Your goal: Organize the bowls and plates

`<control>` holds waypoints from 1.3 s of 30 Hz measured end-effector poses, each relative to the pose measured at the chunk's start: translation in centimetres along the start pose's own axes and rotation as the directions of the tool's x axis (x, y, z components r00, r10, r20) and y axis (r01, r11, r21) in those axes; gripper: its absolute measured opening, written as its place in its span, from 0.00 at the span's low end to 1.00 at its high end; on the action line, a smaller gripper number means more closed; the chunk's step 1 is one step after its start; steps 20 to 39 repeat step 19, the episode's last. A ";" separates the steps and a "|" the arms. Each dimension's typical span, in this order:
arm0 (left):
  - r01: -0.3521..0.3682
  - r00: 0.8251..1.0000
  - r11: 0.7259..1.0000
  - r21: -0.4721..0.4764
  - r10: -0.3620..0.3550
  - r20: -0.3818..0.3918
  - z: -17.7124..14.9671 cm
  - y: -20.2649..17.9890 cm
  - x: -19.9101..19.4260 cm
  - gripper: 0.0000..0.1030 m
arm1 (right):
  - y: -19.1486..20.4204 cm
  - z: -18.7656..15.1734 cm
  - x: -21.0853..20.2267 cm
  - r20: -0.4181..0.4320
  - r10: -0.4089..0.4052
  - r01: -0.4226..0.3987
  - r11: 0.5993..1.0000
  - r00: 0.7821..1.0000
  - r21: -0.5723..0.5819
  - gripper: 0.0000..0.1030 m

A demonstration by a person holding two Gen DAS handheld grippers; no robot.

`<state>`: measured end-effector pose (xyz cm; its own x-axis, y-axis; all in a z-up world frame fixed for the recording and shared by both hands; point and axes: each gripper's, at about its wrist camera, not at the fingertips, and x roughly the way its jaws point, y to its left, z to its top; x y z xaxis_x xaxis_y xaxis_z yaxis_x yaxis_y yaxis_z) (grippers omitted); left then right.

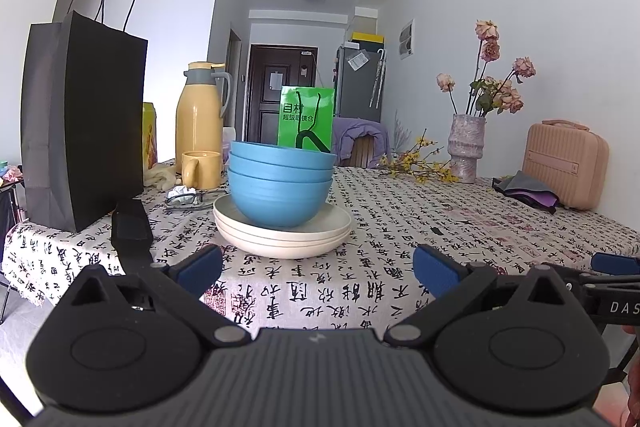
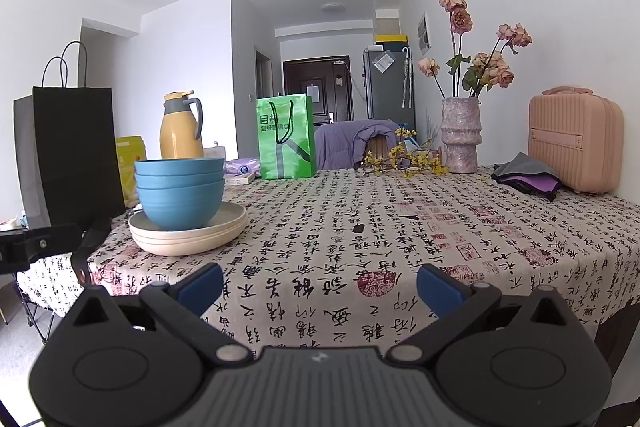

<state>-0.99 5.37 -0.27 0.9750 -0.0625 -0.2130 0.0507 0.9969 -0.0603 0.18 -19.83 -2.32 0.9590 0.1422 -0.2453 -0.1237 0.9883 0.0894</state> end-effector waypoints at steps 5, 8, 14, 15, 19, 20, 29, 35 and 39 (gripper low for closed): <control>0.005 1.000 1.000 0.006 -0.005 -0.001 0.0 0.0 0.0 1.00 | 0.0 0.0 0.1 -0.003 0.004 -0.004 1.000 1.000 0.001 1.00; 0.002 1.000 1.000 0.016 -0.002 0.001 0.0 -0.1 0.0 1.00 | 0.0 0.0 0.1 -0.004 0.006 -0.006 1.000 1.000 0.003 1.00; -0.001 1.000 1.000 0.027 0.001 -0.006 -0.2 0.0 0.2 1.00 | -0.3 0.0 0.1 -0.004 0.012 -0.012 1.000 1.000 0.005 1.00; -0.002 1.000 1.000 0.028 0.003 -0.008 -0.2 0.1 0.2 1.00 | -0.2 0.0 0.1 -0.005 0.013 -0.013 1.000 1.000 0.004 1.00; 0.005 1.000 1.000 0.028 -0.005 -0.009 -0.4 0.0 0.1 1.00 | -0.3 0.0 0.1 -0.007 0.016 -0.016 1.000 1.000 0.006 1.00; 0.005 1.000 1.000 0.028 -0.005 -0.009 -0.4 0.0 0.1 1.00 | -0.3 0.0 0.1 -0.007 0.016 -0.016 1.000 1.000 0.006 1.00; 0.005 1.000 1.000 0.028 -0.005 -0.009 -0.4 0.0 0.1 1.00 | -0.3 0.0 0.1 -0.007 0.016 -0.016 1.000 1.000 0.006 1.00; 0.005 1.000 1.000 0.028 -0.005 -0.009 -0.4 0.0 0.1 1.00 | -0.3 0.0 0.1 -0.007 0.016 -0.016 1.000 1.000 0.006 1.00; 0.005 1.000 1.000 0.028 -0.005 -0.009 -0.4 0.0 0.1 1.00 | -0.3 0.0 0.1 -0.007 0.016 -0.016 1.000 1.000 0.006 1.00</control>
